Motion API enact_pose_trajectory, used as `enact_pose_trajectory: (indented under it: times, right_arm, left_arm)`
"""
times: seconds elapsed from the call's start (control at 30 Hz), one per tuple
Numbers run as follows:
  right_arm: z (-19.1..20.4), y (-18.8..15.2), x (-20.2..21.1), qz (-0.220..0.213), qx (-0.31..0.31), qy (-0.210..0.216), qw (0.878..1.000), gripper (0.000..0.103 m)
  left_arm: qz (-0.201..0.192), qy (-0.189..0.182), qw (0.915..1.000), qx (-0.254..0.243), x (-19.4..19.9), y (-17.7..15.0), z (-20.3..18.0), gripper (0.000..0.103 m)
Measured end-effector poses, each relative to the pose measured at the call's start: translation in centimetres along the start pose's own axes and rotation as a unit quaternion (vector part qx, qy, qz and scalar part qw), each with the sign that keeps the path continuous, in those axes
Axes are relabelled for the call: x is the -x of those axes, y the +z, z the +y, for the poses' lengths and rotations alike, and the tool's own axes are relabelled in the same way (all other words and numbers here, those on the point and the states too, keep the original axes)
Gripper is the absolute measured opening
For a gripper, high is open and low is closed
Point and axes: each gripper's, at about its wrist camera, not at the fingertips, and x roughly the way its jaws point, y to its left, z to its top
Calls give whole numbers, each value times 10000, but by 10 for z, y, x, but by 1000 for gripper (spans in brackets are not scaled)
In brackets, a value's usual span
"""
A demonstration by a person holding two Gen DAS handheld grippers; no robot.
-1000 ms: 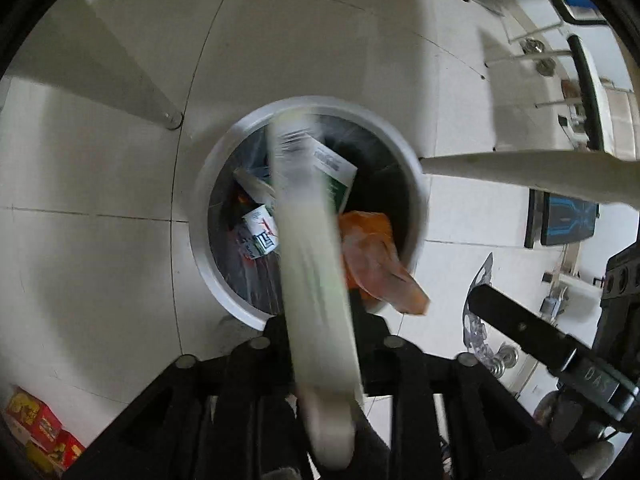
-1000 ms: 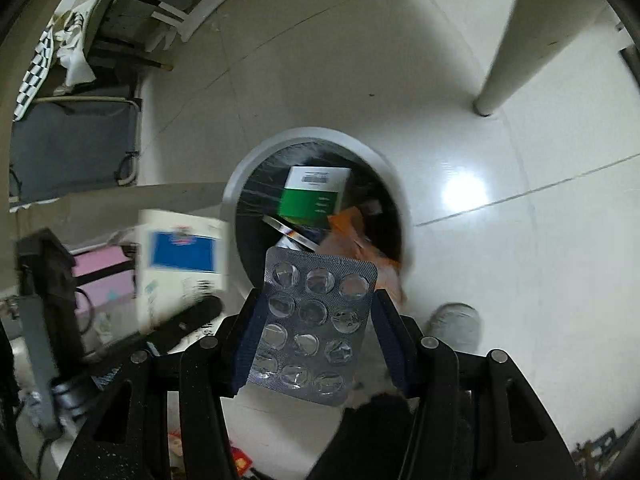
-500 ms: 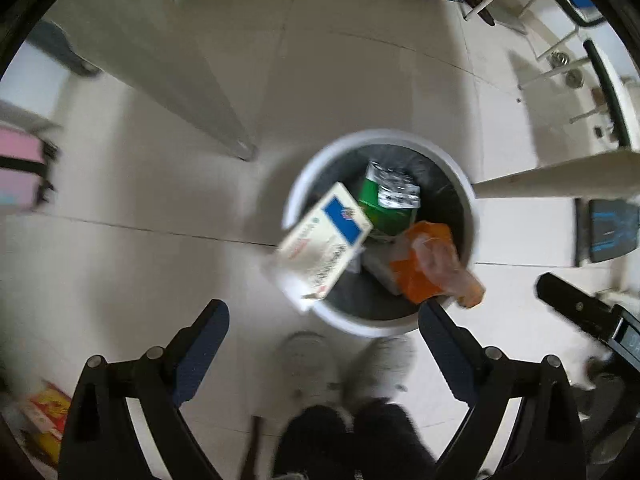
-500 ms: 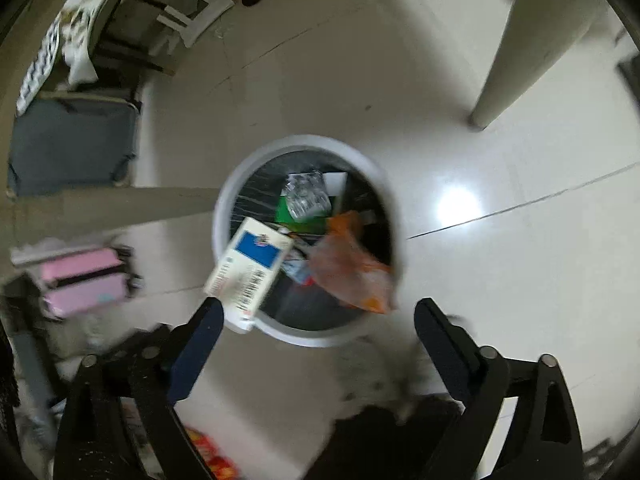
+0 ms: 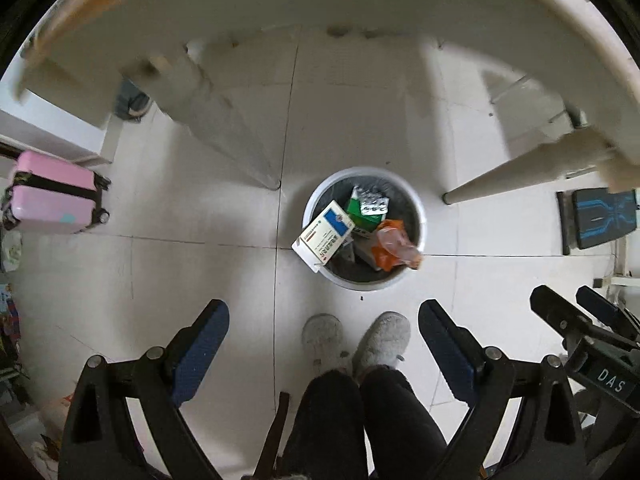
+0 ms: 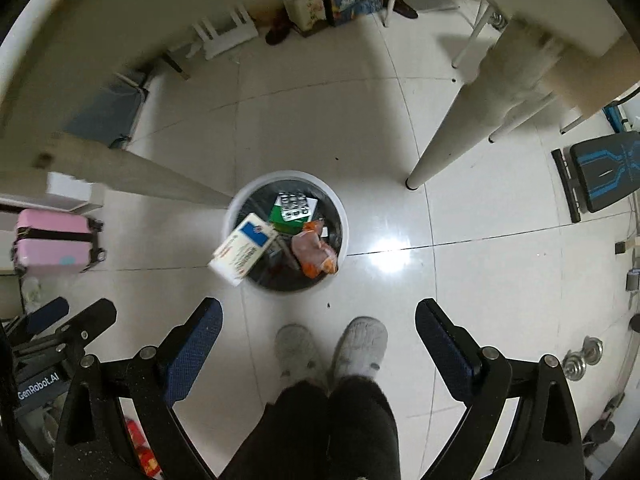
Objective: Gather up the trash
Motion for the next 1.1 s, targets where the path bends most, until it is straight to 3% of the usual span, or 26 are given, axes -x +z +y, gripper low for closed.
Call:
enact_pose_trajectory:
  times: [0.33,0.57,0.83,1.1]
  right_arm:
    - [0,-14,205,-81,153,616,9979,98]
    - [-3,-24,319,-180,291,1183,9924,98]
    - [9,-43,406,-405,414,1688,9839,98]
    - [14,-58,442,-429,523,1893,9796,98]
  left_arm:
    - [-151,-547,9982,-178,165,-11,-5,97]
    - [-442,-964,9941,-241,260,-23,-9,97]
    - [-734,-1461,9863,-213,336,-41,-11,97]
    - [-885,-1692,9814,-208,371,-53,-13,97]
